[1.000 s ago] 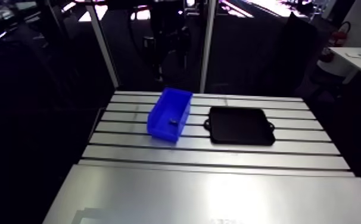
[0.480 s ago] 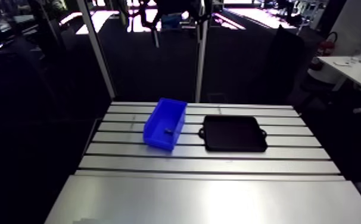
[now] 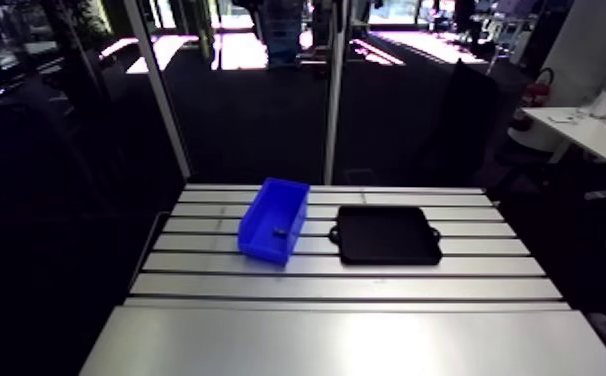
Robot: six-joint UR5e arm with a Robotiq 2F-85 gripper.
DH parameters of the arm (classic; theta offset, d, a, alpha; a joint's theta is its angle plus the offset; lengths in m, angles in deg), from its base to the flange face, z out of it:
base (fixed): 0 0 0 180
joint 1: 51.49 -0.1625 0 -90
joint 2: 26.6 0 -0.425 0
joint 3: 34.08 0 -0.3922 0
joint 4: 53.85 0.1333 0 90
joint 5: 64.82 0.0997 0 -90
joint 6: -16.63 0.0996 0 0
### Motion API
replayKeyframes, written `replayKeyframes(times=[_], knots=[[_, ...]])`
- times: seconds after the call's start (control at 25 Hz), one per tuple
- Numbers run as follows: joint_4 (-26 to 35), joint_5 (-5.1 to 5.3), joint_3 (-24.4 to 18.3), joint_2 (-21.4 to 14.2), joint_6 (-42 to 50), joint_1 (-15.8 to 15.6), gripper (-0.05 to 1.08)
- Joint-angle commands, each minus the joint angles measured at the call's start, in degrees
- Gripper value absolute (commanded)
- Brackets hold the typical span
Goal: Pick up the M10 bolt from the tray and put it into the blue bin.
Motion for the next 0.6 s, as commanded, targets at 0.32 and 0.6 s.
replayKeyframes(times=[0.32,0.6], knots=[[0.8,0.12,1.5,-2.1,0.3,0.2,0.02],[0.8,0.56,0.5,-2.1,0.0,0.1,0.02]])
